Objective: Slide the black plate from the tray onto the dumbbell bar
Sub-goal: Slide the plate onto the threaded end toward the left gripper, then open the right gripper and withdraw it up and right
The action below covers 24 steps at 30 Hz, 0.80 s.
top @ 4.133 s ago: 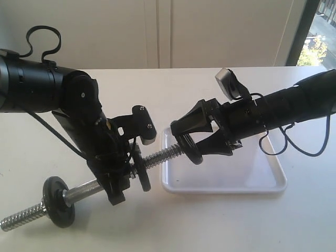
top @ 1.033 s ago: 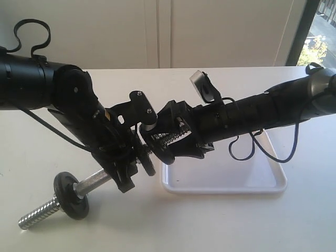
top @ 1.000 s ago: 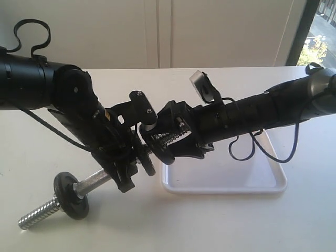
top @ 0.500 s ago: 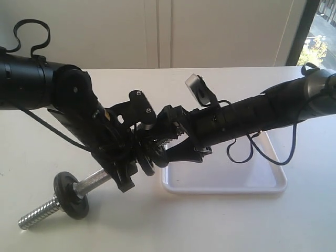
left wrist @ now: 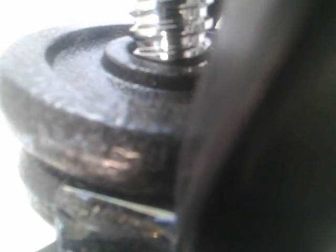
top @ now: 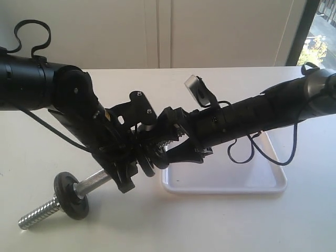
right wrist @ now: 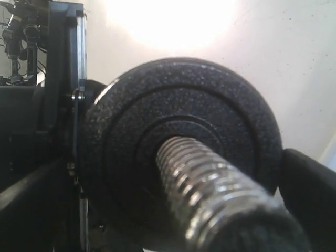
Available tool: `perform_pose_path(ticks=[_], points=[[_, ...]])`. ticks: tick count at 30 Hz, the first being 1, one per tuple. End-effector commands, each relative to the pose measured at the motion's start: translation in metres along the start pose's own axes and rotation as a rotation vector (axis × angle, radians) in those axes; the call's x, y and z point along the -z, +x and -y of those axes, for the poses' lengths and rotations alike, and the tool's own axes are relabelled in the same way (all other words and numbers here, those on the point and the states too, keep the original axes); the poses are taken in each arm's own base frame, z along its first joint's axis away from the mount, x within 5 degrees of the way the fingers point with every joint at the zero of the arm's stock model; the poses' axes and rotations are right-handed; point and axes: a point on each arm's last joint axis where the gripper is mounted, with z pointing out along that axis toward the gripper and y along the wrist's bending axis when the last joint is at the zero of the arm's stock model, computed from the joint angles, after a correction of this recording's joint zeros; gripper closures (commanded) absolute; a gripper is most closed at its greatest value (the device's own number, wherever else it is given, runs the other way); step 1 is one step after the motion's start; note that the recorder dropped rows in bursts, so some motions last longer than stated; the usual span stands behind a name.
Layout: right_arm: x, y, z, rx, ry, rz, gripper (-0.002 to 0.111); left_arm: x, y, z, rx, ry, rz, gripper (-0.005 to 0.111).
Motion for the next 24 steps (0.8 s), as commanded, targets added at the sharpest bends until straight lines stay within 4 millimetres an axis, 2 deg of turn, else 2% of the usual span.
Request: perform_pose_path(ticks=[1,4,16,24], points=[[0.011,-0.004,-0.013,0.032,-0.097,0.007,0.003,0.023,-0.017,-0.002,0.029,-0.052,0.135,0.107],[0.017,-0.006,-0.01,0.027,-0.09,0.026,0.003,0.023,-0.017,-0.002,0.029,-0.051,0.134,0.107],[0.014,-0.008,-0.004,0.038,-0.001,0.048,0.003,0.023,-0.017,-0.002,0.027,-0.05,0.133,0.107],[0.018,-0.005,0.0,0.104,0.043,-0.044,0.004,0.023,-0.015,-0.001,0.016,-0.041,0.11,0.107]])
